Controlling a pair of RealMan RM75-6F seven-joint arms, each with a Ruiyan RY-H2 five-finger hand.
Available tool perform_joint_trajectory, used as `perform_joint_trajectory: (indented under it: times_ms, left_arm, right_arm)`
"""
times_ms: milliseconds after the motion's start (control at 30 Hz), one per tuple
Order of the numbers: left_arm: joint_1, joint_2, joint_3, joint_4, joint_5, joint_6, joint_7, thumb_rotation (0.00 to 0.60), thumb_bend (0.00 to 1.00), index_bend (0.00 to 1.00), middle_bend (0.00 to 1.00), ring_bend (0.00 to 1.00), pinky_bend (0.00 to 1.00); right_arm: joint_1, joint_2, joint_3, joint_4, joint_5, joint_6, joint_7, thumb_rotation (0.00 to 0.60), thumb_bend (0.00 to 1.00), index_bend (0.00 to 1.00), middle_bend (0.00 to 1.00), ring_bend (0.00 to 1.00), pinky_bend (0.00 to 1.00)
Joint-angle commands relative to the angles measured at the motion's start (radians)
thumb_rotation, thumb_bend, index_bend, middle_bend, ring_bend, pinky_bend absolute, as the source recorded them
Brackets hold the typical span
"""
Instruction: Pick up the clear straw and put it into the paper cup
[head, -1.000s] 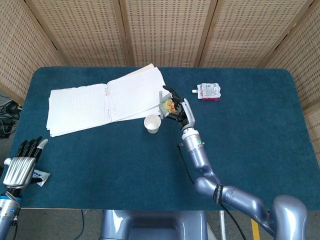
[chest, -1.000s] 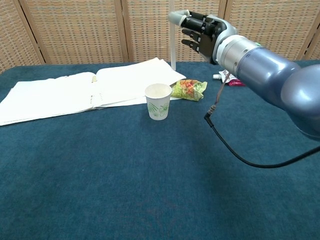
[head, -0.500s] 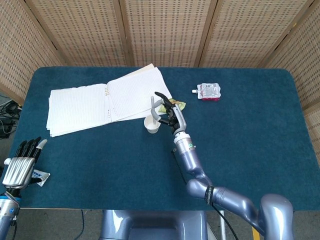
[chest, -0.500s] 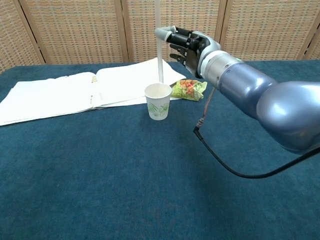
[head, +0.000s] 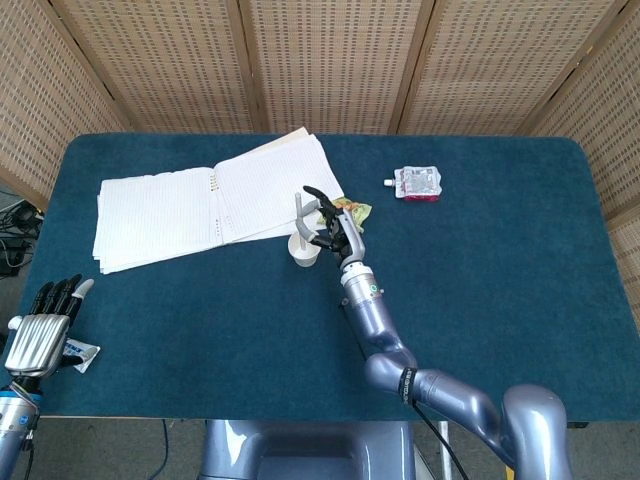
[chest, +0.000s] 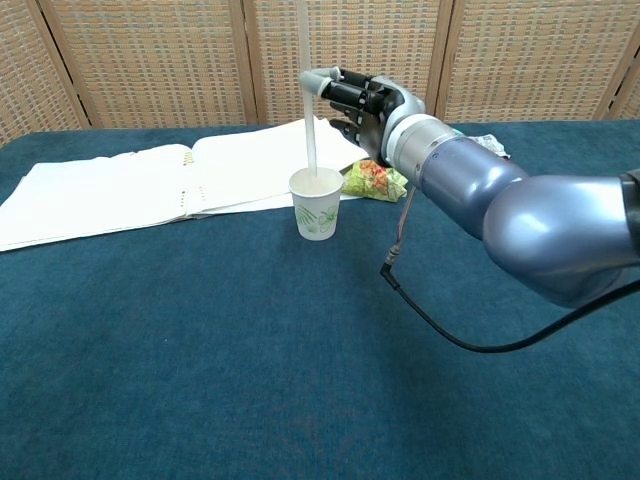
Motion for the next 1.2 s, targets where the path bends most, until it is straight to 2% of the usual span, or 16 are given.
perform_joint_trajectory:
  times_ms: [33, 167, 333, 433, 667, 933, 1067, 1200]
  left_arm:
    - [-0.001, -0.001, 0.000, 0.000, -0.001, -0.001, 0.000, 0.600, 0.08, 0.00, 0.00, 0.00, 0.00]
    - [-0.001, -0.001, -0.001, 0.002, -0.003, -0.002, 0.000, 0.600, 0.08, 0.00, 0.00, 0.00, 0.00]
    - [-0.003, -0.003, 0.001, 0.005, -0.003, -0.007, 0.001, 0.600, 0.08, 0.00, 0.00, 0.00, 0.00]
    - [-0.004, -0.004, 0.002, 0.005, 0.001, -0.005, 0.004, 0.600, 0.08, 0.00, 0.00, 0.00, 0.00]
    - [0.000, 0.001, 0.000, -0.003, 0.005, 0.010, 0.005, 0.600, 0.08, 0.00, 0.00, 0.00, 0.00]
    - [0.007, 0.013, 0.003, -0.025, 0.029, 0.043, 0.008, 0.600, 0.08, 0.00, 0.00, 0.00, 0.00]
    - [0.012, 0.021, 0.004, -0.037, 0.038, 0.060, 0.011, 0.600, 0.08, 0.00, 0.00, 0.00, 0.00]
    - [0.018, 0.029, 0.000, -0.046, 0.042, 0.077, 0.014, 0.600, 0.08, 0.00, 0.00, 0.00, 0.00]
  right_arm:
    - [0.009, -0.007, -0.004, 0.023, -0.005, -0.011, 0.013, 0.600, 0.54, 0.64, 0.22, 0.00, 0.00]
    - [0.021, -0.014, -0.015, 0.070, -0.016, -0.020, 0.018, 0.600, 0.53, 0.63, 0.21, 0.00, 0.00]
    - [0.020, -0.010, -0.028, 0.098, -0.029, -0.031, 0.038, 0.600, 0.33, 0.51, 0.13, 0.00, 0.00]
    - [0.013, -0.003, -0.037, 0.091, -0.041, -0.021, 0.043, 0.600, 0.26, 0.45, 0.09, 0.00, 0.00]
    - [-0.021, 0.041, -0.049, 0.013, -0.051, 0.010, 0.022, 0.600, 0.23, 0.39, 0.06, 0.00, 0.00]
    - [-0.131, 0.212, -0.108, -0.151, -0.080, 0.048, -0.100, 0.600, 0.23, 0.36, 0.02, 0.00, 0.00]
    - [-0.201, 0.346, -0.184, -0.229, -0.135, 0.044, -0.177, 0.600, 0.23, 0.36, 0.02, 0.00, 0.00]
    - [-0.276, 0.478, -0.276, -0.277, -0.194, 0.073, -0.317, 0.600, 0.23, 0.32, 0.00, 0.00, 0.00]
